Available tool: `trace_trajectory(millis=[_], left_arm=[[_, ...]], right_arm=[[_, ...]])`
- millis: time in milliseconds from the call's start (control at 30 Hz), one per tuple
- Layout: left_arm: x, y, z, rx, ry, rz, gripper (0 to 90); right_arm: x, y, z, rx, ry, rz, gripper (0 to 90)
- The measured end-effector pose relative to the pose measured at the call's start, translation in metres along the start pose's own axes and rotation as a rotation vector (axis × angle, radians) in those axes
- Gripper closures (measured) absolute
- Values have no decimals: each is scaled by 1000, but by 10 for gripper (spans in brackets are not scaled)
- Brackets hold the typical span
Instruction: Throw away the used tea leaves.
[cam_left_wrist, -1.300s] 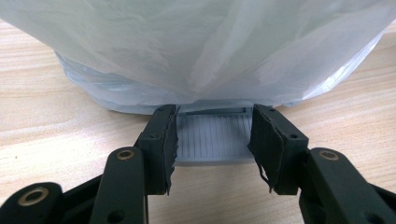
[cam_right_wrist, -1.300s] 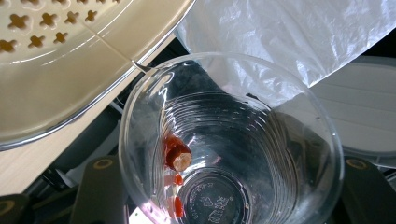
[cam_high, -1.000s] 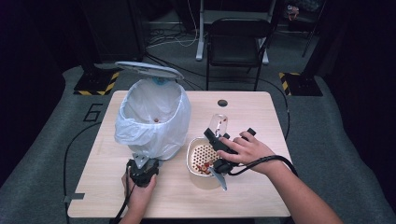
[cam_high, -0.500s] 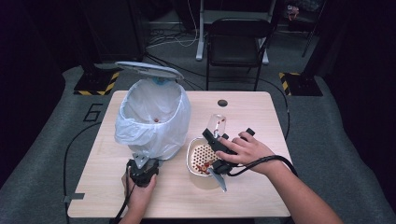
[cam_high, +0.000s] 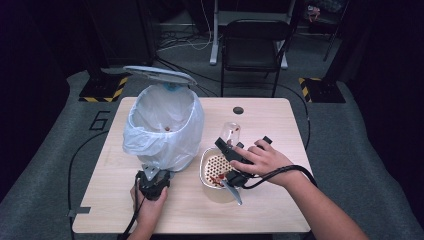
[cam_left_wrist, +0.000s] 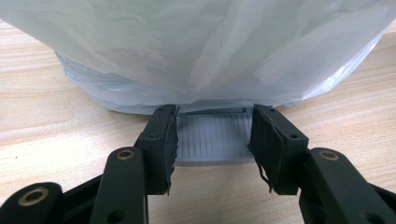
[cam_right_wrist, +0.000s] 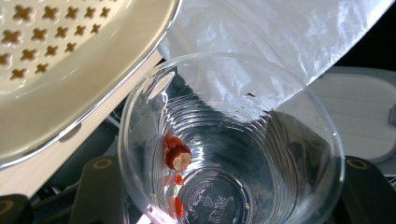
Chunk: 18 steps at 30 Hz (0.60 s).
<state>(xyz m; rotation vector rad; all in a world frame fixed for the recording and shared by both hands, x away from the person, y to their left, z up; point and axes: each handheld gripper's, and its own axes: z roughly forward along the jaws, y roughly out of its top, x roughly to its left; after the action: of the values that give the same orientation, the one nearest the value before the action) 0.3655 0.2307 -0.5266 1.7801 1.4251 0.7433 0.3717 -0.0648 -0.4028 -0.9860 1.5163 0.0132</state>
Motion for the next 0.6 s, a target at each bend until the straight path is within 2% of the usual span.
trace_trajectory(millis=[33,100,133,200,233,267,367,400,433,533,600], left_arm=[[0,0,0,0,0,0,513],[0,0,0,5,-2,3,514],[0,0,0,6,-2,5,514],[0,0,0,6,-1,5,514],[1,0,-1,10,-1,11,514],[1,0,0,6,-2,5,514],[0,0,0,4,-1,4,514],[0,0,0,4,-2,4,513],[0,0,0,0,0,-1,514],[0,0,0,1,-1,-2,514],[0,0,0,1,-1,-2,513]], right_arm=[[0,0,0,0,-8,9,379],[-3,-2,-1,6,8,10,378],[-2,-2,0,2,-5,49,378],[-4,-4,-1,-4,2,60,378],[-6,-6,0,-8,-52,107,377],[-6,-6,0,-8,-52,107,377],[-9,-9,1,-33,-32,172,376],[-8,-10,1,-31,-45,207,375],[-8,-11,2,-46,-38,245,374],[-7,-17,4,-62,-36,400,373],[-8,-22,5,-67,-42,483,373]])
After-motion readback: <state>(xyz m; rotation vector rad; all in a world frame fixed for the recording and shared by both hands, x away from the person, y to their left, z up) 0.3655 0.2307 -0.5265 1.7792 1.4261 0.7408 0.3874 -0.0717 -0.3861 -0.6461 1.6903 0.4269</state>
